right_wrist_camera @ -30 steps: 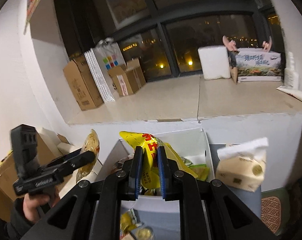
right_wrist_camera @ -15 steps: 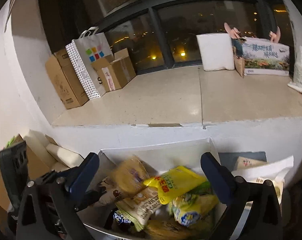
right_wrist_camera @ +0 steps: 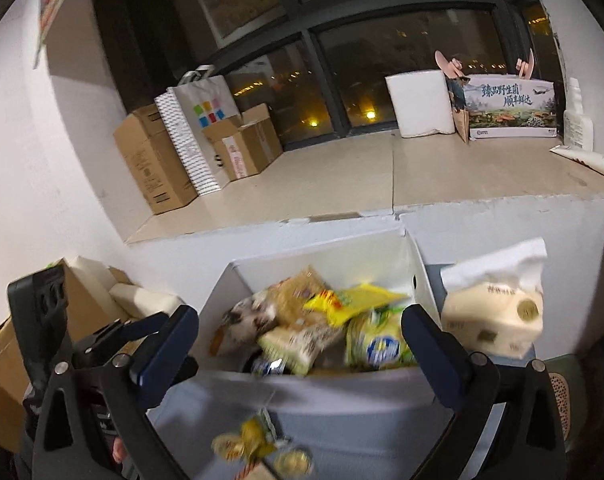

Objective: Organize snacks
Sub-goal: 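Drop the pastry and yellow pack into the white box with both grippers, then grasp the small yellow pack with the left gripper while the right grasps a jelly cup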

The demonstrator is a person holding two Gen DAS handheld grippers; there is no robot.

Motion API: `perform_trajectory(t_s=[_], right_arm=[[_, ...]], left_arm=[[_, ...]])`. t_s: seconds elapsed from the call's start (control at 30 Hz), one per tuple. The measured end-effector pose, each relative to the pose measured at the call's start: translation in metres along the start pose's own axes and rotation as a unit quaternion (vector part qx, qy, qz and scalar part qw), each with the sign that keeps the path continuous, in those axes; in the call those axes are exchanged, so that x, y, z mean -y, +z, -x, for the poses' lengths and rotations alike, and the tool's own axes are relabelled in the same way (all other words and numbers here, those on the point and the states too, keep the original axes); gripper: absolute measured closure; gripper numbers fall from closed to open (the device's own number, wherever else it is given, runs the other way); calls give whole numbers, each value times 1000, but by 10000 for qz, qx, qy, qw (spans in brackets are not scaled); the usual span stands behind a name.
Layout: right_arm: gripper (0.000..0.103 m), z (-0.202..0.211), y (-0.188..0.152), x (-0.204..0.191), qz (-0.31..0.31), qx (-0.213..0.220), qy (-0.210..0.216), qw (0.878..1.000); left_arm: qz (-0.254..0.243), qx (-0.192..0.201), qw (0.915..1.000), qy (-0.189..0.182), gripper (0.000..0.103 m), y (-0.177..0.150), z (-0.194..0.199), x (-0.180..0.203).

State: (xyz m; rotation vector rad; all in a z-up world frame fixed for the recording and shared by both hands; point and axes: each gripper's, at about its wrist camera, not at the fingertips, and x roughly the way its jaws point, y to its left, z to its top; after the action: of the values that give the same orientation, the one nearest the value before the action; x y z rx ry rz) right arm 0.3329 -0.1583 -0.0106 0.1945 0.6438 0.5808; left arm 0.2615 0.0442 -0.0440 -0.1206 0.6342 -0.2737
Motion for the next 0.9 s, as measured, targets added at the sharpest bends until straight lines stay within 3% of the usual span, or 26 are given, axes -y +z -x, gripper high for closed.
perform_trajectory(t_s=[0.37,0.67,0.9], right_arm=[[0,77,-90,-15,-9,439,116,9990],[0,69,-150,-5,-365,-99,-98,9992],[0,49,-160,-10,-252,-377,-127,9989]], left_arm=[[211,-238,9994,-158,0,-68,32,18],[517,-444,9975,-175,0,-104,40,12],[662,-396,9970,-95,0,-115,52,3]])
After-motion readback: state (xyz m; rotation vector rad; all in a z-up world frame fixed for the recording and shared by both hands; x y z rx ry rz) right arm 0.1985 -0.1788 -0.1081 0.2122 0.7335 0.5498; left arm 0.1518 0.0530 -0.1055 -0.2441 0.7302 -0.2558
